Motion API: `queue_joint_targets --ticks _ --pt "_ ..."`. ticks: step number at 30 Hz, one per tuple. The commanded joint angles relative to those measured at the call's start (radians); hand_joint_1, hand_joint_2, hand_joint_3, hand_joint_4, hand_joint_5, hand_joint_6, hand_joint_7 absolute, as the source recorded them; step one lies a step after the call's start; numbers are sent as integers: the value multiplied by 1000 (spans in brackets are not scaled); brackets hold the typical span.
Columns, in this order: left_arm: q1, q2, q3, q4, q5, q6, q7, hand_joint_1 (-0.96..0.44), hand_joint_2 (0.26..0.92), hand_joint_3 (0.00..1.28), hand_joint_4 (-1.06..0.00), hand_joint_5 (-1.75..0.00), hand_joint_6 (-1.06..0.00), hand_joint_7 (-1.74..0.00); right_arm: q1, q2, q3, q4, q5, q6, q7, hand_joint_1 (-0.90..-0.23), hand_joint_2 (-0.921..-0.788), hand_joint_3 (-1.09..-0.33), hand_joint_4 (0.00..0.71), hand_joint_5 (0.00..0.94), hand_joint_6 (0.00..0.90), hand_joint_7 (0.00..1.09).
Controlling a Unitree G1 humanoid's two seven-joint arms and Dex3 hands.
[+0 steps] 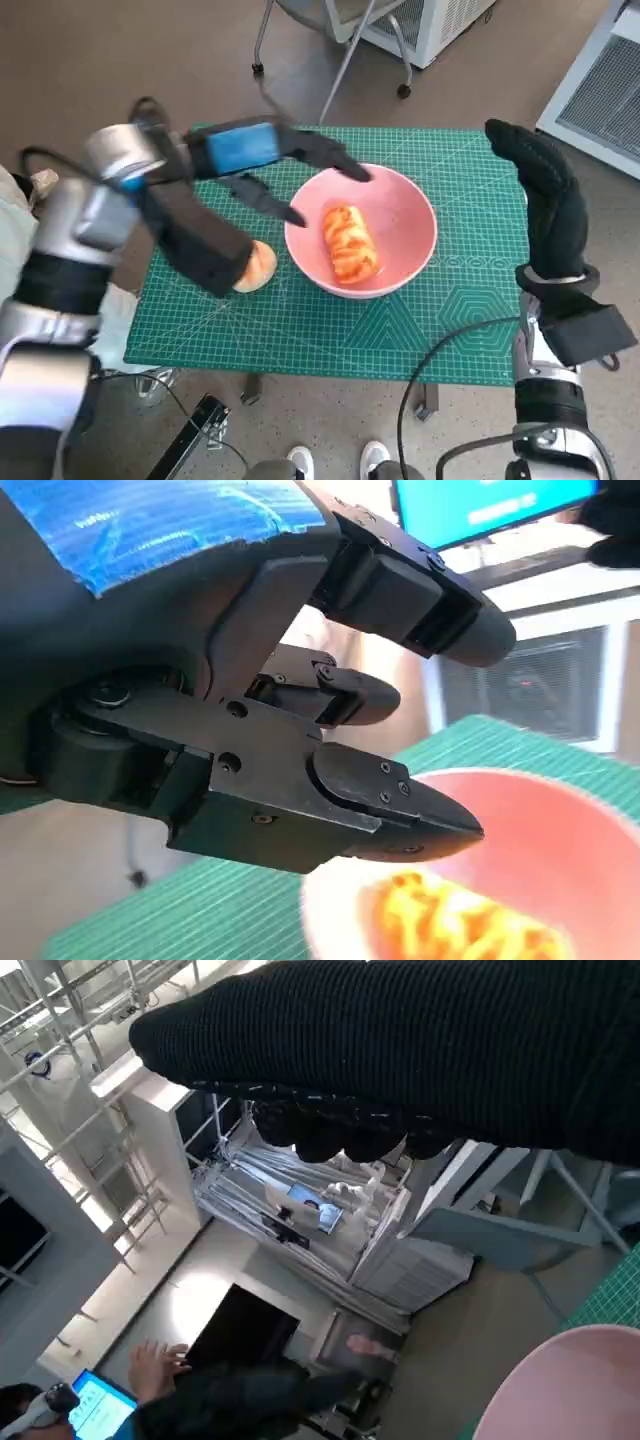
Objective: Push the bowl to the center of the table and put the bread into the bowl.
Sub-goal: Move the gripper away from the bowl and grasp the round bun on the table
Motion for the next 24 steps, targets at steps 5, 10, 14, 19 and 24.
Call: queue_joint_targets --ticks 5,10,14,19,24 --pt "114 99 39 -75 -40 -14 -57 10 849 2 -556 -87 -547 -514 25 17 7 6 12 14 15 -576 -921 -807 384 9 47 707" --pt "161 134 65 -102 -65 -8 -81 5 850 2 -563 -95 -530 -513 25 20 6 3 15 21 22 -579 -921 -808 384 8 47 710" --pt "193 153 79 -115 -74 -2 -91 2 846 0 -560 -103 -537 -484 24 23 5 -1 17 26 26 -582 -921 -808 384 8 46 713" --pt "218 160 86 -109 -84 2 -99 10 845 0 -552 -105 -545 -461 23 23 5 -3 19 34 31 -582 -921 -810 384 7 44 717" --pt "232 156 79 -96 -62 12 -94 16 846 1 -548 -104 -548 -446 23 23 4 -2 22 38 37 -584 -921 -810 383 6 42 722"
